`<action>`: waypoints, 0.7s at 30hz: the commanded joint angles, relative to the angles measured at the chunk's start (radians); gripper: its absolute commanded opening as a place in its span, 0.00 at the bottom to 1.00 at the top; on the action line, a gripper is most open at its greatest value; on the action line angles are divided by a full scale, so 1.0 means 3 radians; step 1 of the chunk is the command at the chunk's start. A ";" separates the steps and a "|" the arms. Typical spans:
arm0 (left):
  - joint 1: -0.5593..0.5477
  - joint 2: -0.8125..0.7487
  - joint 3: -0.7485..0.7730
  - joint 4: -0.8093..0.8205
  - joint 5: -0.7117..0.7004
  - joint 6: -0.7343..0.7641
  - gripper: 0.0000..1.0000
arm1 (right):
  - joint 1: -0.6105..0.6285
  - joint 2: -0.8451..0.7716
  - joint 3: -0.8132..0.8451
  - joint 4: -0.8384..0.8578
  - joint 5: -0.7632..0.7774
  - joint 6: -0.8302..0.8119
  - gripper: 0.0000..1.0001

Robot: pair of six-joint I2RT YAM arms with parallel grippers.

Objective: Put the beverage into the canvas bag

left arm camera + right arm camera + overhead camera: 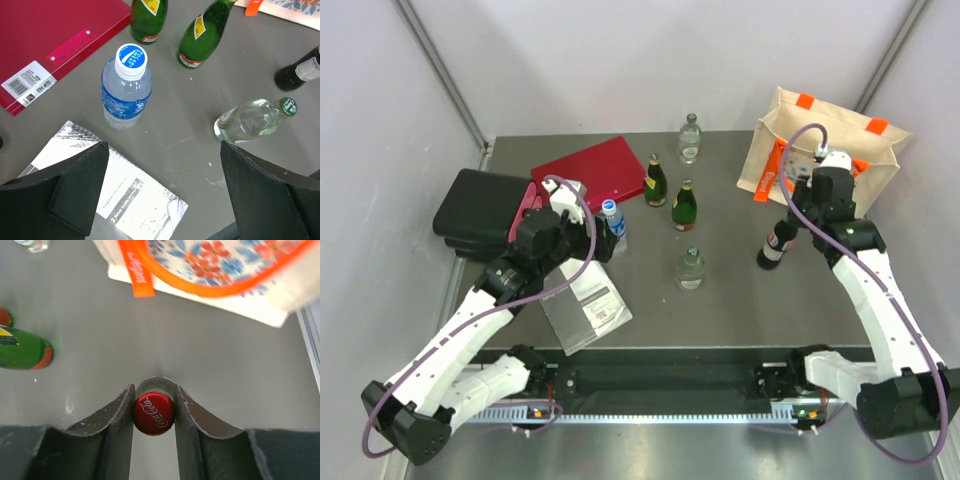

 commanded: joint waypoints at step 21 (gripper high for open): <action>-0.0011 -0.0031 -0.0028 0.0201 -0.0069 0.0045 0.96 | 0.0223 0.0090 -0.0030 0.1058 -0.0325 -0.0418 0.60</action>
